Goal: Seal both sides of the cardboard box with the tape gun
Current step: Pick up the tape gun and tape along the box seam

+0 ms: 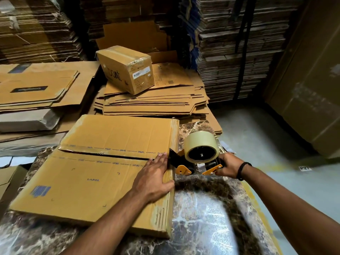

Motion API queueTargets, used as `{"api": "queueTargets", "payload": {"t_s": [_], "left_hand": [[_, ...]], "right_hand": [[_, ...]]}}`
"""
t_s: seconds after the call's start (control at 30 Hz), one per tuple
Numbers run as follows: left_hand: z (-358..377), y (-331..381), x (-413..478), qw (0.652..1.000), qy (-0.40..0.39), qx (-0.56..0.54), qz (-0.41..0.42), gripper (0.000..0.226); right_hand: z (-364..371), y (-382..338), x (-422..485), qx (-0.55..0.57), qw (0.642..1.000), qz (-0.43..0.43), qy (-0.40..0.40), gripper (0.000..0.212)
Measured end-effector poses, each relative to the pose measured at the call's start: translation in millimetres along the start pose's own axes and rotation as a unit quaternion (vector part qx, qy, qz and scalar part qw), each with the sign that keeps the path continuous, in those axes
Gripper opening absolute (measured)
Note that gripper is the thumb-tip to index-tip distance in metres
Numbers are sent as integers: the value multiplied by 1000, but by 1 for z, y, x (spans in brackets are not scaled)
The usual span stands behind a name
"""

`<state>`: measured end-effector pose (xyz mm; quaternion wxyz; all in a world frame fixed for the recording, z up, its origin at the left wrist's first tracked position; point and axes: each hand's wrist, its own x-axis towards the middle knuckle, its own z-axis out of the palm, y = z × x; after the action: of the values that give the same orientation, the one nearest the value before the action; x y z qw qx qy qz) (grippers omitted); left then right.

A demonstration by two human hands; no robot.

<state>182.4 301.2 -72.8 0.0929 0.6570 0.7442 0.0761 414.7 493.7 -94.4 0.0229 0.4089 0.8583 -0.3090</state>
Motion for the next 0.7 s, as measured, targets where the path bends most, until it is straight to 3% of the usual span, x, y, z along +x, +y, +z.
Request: {"api": "queueTargets", "payload": {"t_s": [0.3, 0.4, 0.53, 0.7], "left_hand": [[3, -3, 1, 1000, 21, 9, 9, 85], [4, -3, 1, 1000, 19, 15, 11, 88], [3, -2, 1, 1000, 19, 14, 1, 90], [1, -3, 0, 1000, 10, 7, -6, 83]], "right_hand": [[47, -11, -22, 115, 992, 34, 28, 7], [56, -16, -31, 146, 989, 34, 15, 16], [54, -9, -32, 121, 992, 45, -5, 9], [32, -1, -22, -8, 998, 24, -53, 27]]}}
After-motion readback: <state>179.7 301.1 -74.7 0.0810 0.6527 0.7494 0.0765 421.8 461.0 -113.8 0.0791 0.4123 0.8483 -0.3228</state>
